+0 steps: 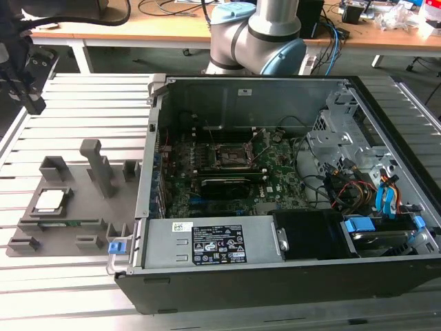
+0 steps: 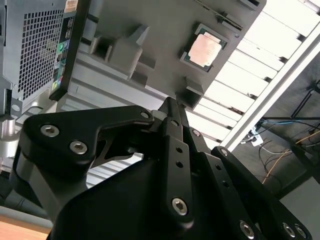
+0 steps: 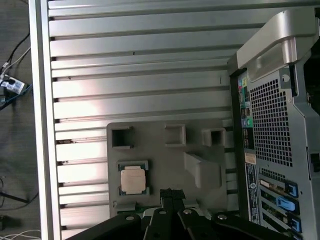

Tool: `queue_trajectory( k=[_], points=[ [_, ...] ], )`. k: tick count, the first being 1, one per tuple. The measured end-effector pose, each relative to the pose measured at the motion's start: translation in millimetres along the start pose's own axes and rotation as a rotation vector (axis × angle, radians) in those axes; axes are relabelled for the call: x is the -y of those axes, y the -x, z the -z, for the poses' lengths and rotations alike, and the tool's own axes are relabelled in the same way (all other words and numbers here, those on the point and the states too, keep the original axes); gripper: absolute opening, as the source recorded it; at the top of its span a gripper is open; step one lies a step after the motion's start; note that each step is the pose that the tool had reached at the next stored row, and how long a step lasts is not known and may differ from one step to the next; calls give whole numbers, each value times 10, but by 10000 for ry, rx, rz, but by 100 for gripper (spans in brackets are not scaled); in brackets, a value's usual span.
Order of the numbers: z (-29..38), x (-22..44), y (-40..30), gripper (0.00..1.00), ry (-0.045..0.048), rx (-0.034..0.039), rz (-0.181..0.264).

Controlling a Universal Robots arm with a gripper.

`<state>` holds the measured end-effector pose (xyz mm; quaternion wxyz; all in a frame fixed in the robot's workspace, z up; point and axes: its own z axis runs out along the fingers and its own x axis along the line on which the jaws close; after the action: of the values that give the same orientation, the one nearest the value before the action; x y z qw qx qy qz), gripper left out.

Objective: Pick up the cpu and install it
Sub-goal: 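Reach for the cpu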

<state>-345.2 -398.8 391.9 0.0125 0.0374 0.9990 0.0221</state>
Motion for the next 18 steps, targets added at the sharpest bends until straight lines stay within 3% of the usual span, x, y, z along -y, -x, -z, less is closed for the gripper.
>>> queue_trajectory(
  k=[5, 13, 14, 18],
  points=[
    [-13, 11, -110, 11, 0, 0, -1],
    [-25, 35, -354, 11, -1, -1, 0],
    [-26, 40, -421, 11, -1, 0, -1],
    [-32, 48, -512, 11, 0, 0, 0]
  ],
)
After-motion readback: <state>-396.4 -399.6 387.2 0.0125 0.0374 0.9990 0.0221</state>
